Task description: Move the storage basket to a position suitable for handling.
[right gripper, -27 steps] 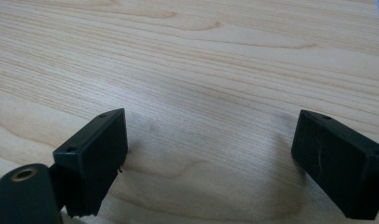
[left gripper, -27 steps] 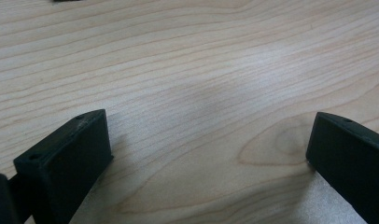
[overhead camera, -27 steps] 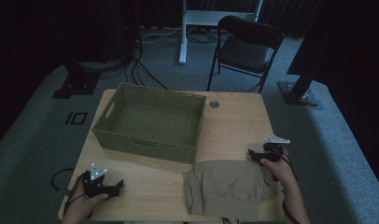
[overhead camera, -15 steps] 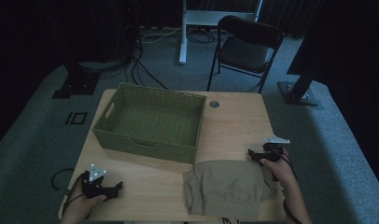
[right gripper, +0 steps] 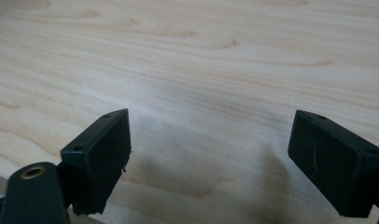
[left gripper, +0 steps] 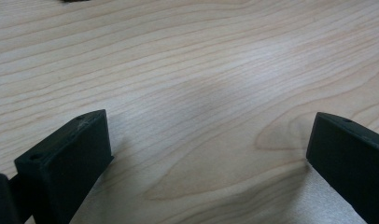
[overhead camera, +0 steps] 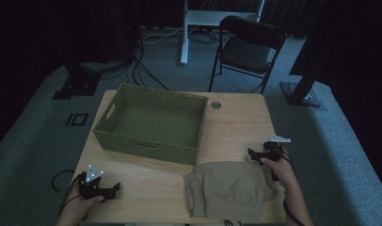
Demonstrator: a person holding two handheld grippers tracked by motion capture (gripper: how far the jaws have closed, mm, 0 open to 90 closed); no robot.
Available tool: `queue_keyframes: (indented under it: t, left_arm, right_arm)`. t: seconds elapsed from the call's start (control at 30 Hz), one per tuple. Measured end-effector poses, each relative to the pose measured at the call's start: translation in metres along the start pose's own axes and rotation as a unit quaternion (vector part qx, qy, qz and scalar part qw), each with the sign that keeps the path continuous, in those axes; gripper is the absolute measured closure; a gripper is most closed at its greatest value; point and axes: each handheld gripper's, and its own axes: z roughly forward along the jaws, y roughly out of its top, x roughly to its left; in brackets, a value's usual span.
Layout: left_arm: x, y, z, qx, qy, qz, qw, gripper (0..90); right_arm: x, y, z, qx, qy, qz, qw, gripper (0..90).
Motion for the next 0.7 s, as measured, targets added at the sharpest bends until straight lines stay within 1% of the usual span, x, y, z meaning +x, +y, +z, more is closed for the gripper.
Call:
queue_keyframes:
  t: [0.1,0.17,0.23,0.33,0.5,0.6,0.7]
  left_arm:
    - [0.001,0.002,0.0,-0.001,-0.002,-0.002,1.0,0.8]
    - [0.003,0.004,-0.001,-0.003,-0.002,0.0,1.0,0.8]
    - [0.004,0.006,-0.002,-0.005,0.003,0.001,1.0,0.8]
    - [0.006,0.01,-0.004,-0.01,0.001,0.0,0.9999,0.8]
    - [0.008,0.015,-0.009,-0.015,0.0,0.008,0.9999,0.8]
    - [0.009,0.016,-0.01,-0.019,-0.004,0.004,0.9998,0.8]
    - [0.012,0.019,-0.012,-0.022,-0.003,0.001,0.9997,0.8]
  right_arm:
    - [0.001,0.002,-0.001,-0.002,0.0,-0.001,1.0,12.9]
    - [0.003,0.006,-0.003,-0.008,0.004,0.0,1.0,12.9]
    - [0.004,0.008,-0.004,-0.012,0.007,-0.001,0.9999,12.9]
    - [0.008,0.011,-0.006,-0.017,0.012,-0.002,0.9998,13.0]
    - [0.014,0.016,-0.007,-0.022,0.018,-0.006,0.9996,13.1]
    - [0.021,0.02,-0.009,-0.026,0.025,-0.011,0.9993,13.1]
    - [0.025,0.022,-0.01,-0.029,0.03,-0.011,0.999,13.1]
